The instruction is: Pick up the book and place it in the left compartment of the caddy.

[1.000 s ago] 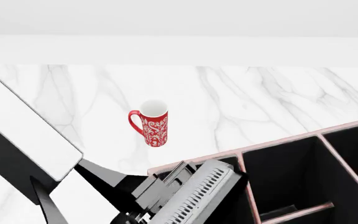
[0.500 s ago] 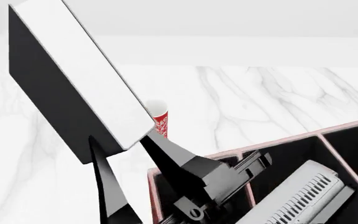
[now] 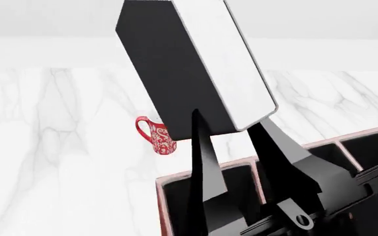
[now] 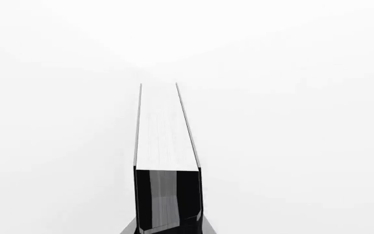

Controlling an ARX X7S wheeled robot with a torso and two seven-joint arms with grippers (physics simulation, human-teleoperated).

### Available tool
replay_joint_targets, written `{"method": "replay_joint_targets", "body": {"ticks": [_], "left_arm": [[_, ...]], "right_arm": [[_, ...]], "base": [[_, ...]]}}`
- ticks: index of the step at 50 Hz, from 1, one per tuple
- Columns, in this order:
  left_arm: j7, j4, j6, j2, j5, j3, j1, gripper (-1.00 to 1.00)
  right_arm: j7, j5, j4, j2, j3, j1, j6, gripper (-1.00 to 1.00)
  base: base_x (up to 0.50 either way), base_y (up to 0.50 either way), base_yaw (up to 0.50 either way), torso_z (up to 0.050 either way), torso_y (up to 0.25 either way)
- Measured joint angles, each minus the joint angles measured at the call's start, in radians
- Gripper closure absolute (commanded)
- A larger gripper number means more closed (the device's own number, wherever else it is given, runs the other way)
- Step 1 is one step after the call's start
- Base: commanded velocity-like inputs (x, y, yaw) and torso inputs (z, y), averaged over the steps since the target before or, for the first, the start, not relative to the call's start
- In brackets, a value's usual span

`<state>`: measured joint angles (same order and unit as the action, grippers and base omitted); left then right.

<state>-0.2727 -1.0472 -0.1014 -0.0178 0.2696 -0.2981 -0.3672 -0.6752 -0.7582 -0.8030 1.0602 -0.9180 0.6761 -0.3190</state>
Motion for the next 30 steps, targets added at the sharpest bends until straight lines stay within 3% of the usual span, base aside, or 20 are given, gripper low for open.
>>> {"method": "replay_joint_targets", "body": {"ticks": [30], "left_arm": [[0.009, 0.0, -0.023, 0.0, 0.018, 0.022, 0.02, -1.0]], "right_arm": [[-0.148, 0.046, 0.093, 0.211, 0.04, -0.222, -0.175, 1.0]], "base": [[0.0, 0.0, 0.0, 0.0, 0.001]]}}
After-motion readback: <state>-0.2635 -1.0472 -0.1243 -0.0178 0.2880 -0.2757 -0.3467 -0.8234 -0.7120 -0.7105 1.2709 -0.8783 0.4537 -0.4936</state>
